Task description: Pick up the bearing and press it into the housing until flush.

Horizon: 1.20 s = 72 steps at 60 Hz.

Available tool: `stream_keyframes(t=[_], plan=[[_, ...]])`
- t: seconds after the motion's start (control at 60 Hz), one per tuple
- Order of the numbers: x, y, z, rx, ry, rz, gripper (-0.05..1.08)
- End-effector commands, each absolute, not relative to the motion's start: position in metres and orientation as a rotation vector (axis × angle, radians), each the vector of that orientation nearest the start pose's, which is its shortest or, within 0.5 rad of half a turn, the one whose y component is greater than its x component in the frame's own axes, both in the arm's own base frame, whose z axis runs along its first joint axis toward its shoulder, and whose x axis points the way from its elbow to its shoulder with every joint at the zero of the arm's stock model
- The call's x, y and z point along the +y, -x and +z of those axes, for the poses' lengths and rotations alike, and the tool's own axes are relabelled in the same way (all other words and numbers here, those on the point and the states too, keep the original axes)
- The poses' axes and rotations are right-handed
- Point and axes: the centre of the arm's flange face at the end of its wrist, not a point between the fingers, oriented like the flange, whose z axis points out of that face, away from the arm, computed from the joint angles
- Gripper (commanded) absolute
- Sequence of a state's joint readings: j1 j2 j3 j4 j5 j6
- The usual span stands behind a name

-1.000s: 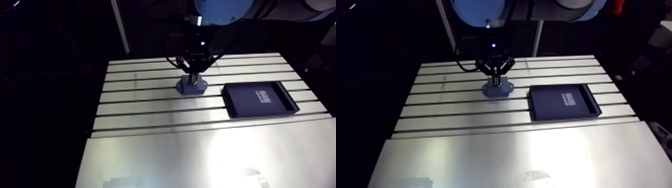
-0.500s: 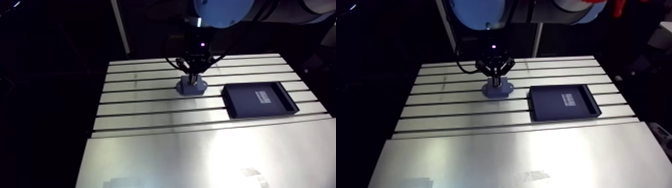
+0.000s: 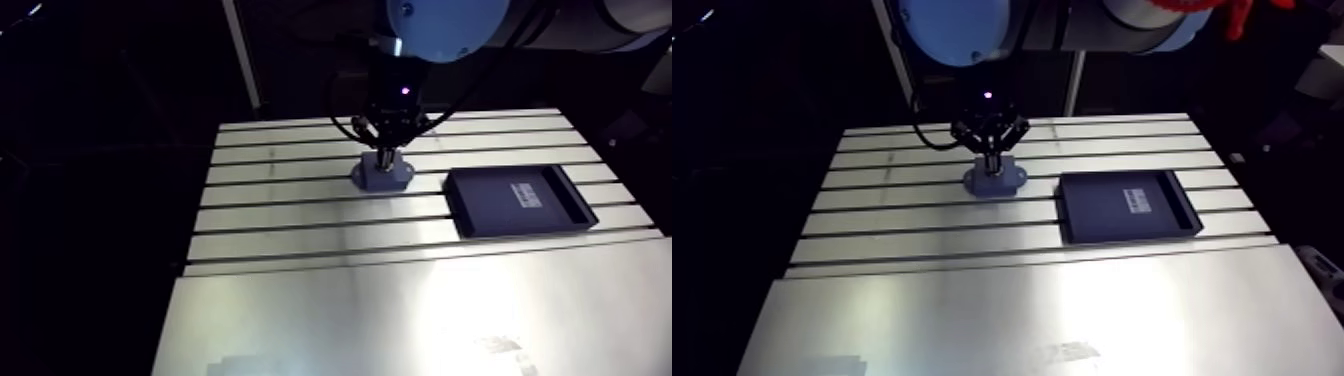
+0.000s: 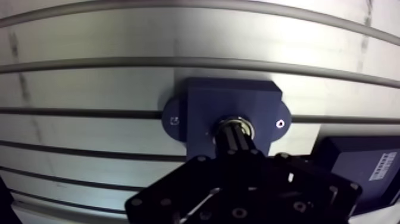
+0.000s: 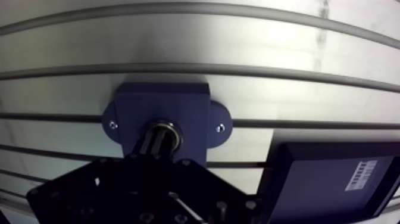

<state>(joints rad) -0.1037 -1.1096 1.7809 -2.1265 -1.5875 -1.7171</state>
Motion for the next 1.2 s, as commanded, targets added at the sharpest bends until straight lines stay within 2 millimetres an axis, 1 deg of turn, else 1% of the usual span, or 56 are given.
stream_keyframes(t=[0.017, 1.2], plan=[[-0.0711, 0.5940, 0.1885, 3.024, 0.067, 0.002, 1.08], [-0.0712, 0.5919, 0.1862, 3.019, 0.074, 0.003, 1.08]])
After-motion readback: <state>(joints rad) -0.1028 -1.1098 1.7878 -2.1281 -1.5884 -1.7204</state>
